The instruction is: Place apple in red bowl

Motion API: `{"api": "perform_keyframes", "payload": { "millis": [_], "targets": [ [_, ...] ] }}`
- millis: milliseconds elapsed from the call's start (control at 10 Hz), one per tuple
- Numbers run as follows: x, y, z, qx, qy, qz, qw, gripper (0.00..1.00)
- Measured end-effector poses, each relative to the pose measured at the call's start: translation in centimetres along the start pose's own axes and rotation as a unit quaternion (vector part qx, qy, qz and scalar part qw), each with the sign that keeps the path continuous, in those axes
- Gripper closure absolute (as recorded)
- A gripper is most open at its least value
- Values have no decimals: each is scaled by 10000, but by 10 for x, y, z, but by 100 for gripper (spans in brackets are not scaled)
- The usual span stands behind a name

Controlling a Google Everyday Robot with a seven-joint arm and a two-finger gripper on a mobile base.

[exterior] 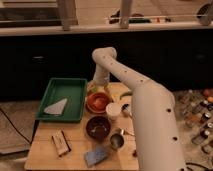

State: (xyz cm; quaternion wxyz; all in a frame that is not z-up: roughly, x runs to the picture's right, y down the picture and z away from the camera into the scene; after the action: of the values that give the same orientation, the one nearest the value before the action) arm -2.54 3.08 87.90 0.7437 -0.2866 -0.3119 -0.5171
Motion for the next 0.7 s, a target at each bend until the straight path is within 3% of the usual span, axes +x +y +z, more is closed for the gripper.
{"api": "perform_keyframes", "payload": {
  "millis": [700],
  "targets": [
    [1, -4, -6, 107, 32, 3, 9999, 20]
  ]
}}
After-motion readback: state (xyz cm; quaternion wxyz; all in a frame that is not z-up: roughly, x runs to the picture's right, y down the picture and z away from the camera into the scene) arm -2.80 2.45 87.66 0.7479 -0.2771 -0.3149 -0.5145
